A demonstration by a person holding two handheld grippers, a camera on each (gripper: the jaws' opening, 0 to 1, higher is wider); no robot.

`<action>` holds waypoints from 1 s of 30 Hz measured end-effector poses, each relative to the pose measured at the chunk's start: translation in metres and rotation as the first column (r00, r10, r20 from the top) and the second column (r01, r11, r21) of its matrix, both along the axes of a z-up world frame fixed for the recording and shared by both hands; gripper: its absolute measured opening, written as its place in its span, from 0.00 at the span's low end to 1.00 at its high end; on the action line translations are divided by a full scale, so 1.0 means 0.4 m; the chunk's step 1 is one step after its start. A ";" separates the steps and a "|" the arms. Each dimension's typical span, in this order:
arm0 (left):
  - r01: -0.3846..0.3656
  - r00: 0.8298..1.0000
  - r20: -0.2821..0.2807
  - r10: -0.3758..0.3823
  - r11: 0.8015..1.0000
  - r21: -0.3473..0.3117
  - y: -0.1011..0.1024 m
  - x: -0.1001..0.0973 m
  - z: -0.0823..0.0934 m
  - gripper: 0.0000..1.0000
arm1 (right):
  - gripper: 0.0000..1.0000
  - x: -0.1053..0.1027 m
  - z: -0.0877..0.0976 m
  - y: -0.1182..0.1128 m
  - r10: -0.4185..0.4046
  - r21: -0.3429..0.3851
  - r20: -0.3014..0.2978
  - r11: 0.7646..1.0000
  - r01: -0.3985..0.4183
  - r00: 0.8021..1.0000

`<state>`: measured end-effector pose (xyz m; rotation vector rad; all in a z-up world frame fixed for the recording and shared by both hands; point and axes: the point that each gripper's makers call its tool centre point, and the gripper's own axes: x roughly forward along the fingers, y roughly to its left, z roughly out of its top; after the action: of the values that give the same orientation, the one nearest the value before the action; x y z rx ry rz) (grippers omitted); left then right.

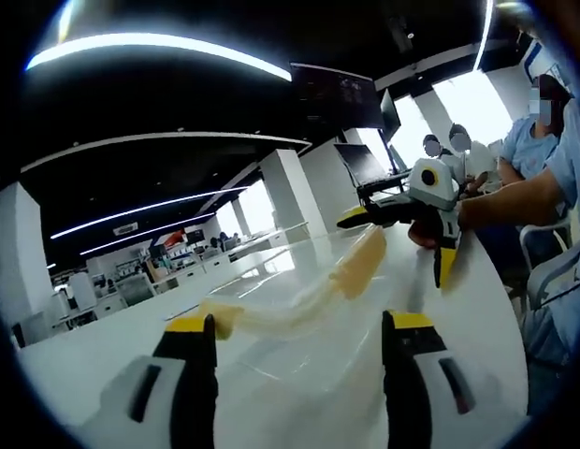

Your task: Snap each plastic latch of the storage box into its locked position after aligning the lid with the box until every specified latch is closed and the lid sits flush.

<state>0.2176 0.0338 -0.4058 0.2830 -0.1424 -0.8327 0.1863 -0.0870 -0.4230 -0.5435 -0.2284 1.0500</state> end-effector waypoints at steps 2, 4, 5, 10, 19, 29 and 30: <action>-0.036 0.999 0.028 0.035 0.999 0.007 -0.006 0.012 0.007 0.61 | 0.98 -0.003 -0.001 0.000 -0.001 -0.002 0.002 1.000 0.001 1.000; -0.028 0.998 0.049 0.026 0.999 0.036 -0.024 0.014 0.002 0.66 | 0.98 -0.005 -0.001 0.000 -0.001 -0.001 0.001 1.000 0.001 1.000; -0.031 0.998 0.064 0.028 0.998 0.057 -0.025 0.016 -0.003 0.67 | 0.98 -0.005 -0.002 0.000 -0.001 -0.001 0.001 1.000 0.001 1.000; -0.033 0.997 0.070 0.029 0.997 0.063 -0.021 0.019 -0.004 0.68 | 0.97 -0.009 -0.005 0.000 -0.007 -0.010 0.008 1.000 0.007 1.000; -0.039 0.997 0.068 0.035 0.997 0.064 -0.017 0.020 -0.007 0.68 | 0.89 0.022 0.006 -0.030 -0.086 0.003 -0.023 0.996 0.086 0.996; -0.038 0.997 0.064 0.034 0.998 0.059 -0.018 0.018 -0.009 0.69 | 0.68 0.063 0.004 -0.073 -0.192 0.021 -0.063 0.981 0.193 0.979; -0.037 0.997 0.063 0.034 0.998 0.059 -0.018 0.018 -0.009 0.69 | 0.65 0.060 0.008 -0.073 -0.191 0.024 -0.054 0.981 0.192 0.980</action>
<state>0.2250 0.0267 -0.4094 0.3669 -0.1701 -0.7942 0.2101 -0.1163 -0.4199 -0.5013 -0.1421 0.8711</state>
